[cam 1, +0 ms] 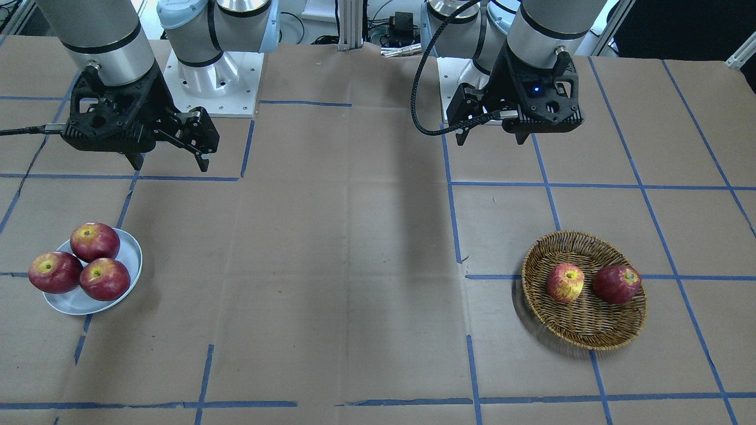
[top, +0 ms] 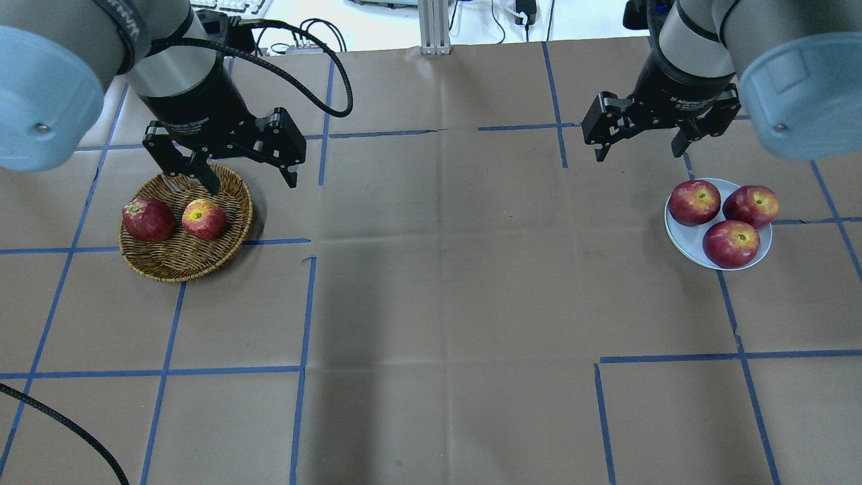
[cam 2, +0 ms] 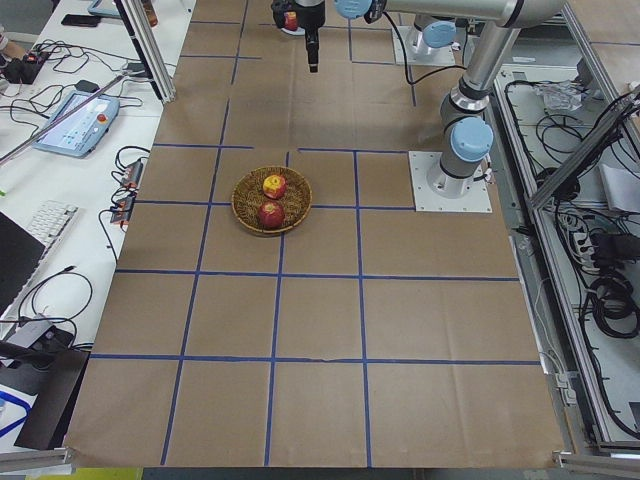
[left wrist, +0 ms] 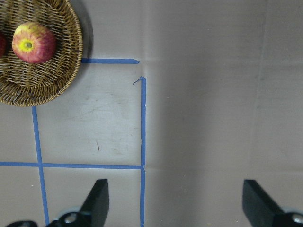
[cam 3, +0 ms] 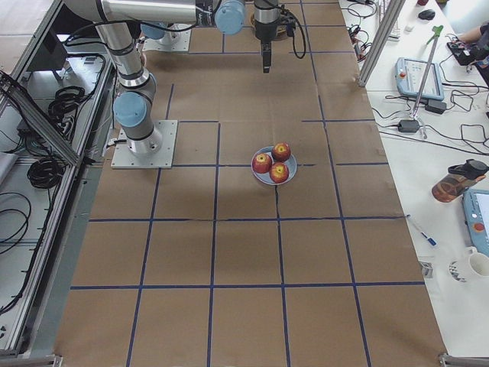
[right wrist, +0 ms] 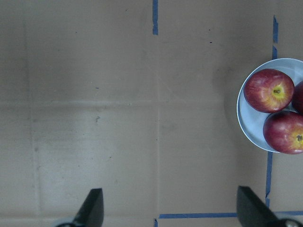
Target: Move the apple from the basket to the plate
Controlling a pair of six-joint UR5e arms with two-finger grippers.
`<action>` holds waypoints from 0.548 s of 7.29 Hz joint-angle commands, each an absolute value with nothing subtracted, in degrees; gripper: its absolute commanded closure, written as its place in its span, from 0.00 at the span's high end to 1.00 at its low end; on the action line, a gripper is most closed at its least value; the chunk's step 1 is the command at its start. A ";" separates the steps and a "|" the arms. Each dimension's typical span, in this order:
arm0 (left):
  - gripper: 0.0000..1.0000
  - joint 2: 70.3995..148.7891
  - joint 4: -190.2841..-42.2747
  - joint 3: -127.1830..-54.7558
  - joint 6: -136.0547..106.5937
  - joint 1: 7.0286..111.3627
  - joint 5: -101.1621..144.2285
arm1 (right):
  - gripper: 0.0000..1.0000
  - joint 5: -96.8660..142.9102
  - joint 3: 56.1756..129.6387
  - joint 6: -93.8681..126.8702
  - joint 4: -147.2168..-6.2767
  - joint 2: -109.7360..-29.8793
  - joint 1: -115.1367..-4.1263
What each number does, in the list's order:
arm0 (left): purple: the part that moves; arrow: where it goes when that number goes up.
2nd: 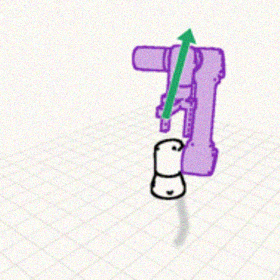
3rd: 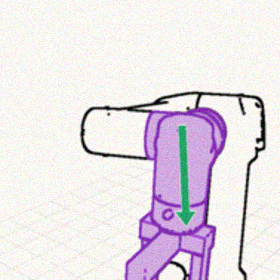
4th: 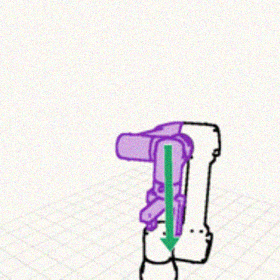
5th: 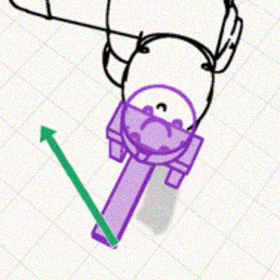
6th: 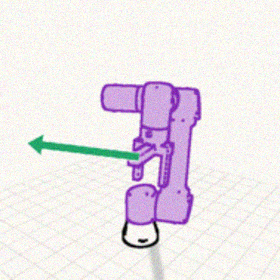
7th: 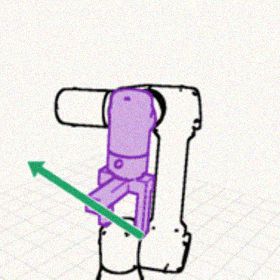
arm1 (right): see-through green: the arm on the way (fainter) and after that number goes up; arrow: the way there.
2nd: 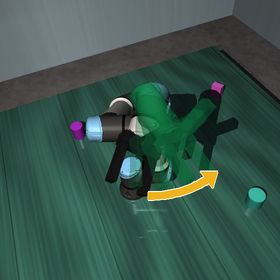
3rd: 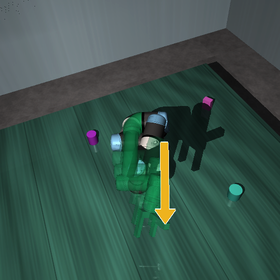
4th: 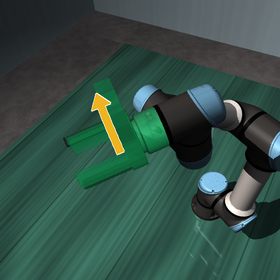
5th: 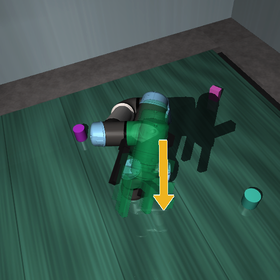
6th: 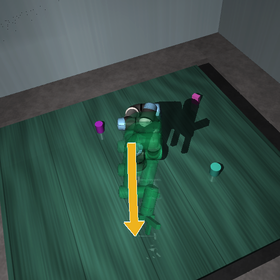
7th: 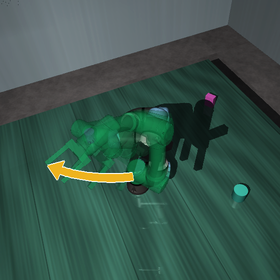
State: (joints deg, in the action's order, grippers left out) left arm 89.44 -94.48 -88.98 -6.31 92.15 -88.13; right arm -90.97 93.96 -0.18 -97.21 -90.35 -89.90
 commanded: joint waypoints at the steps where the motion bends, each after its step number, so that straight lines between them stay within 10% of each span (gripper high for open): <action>1: 0.99 88.95 -94.48 -89.55 -5.98 91.50 -87.71 | 1.00 -90.97 93.96 -0.18 -97.21 -90.35 -89.83; 4: 0.99 88.95 -94.57 -89.82 -5.89 91.41 -87.80 | 1.00 -90.97 93.96 -0.18 -97.12 -90.35 -89.82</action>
